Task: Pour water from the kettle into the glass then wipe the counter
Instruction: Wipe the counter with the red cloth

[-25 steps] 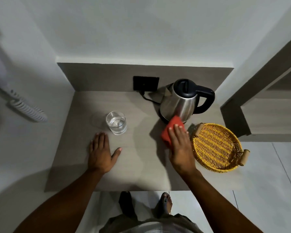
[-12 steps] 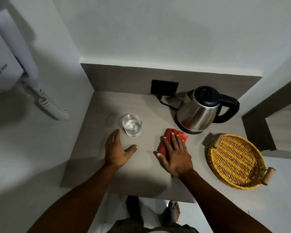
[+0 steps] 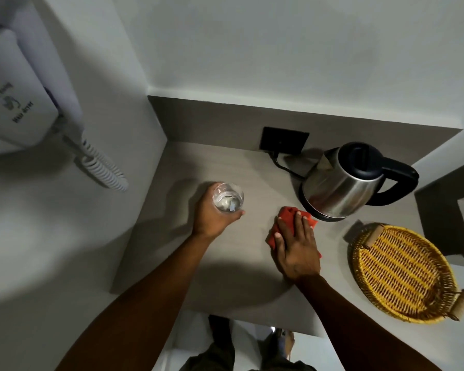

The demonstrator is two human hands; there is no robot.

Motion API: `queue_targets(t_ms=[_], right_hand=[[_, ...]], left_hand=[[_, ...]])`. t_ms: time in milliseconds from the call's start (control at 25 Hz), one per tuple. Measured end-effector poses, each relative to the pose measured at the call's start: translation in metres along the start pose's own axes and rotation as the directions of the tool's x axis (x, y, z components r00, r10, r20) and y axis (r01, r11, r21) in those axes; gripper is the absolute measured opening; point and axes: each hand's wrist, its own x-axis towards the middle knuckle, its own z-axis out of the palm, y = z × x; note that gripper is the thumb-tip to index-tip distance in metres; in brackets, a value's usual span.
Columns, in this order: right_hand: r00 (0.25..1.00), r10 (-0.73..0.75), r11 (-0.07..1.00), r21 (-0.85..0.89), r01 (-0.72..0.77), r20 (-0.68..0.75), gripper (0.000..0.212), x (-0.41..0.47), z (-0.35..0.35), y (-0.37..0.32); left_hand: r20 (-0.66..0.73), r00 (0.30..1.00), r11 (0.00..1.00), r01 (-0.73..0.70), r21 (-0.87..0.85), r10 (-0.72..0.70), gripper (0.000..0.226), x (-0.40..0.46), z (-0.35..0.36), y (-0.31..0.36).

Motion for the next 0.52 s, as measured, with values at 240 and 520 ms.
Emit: queue_targets(t_ms=[240,520], right_hand=[[0.996,-0.075,0.993,-0.085,0.078,0.042,0.070,0.048,0.002,-0.029],[0.962,-0.233,0.962,-0.110,0.249,0.140,0.064,0.090,0.014,-0.092]], left_hand=[[0.024,1.000,0.993,0.009,0.116,-0.012,0.081,-0.008,-0.028,0.005],[-0.067,0.996,0.986,-0.055,0.155,0.066,0.076,0.009,-0.066,0.023]])
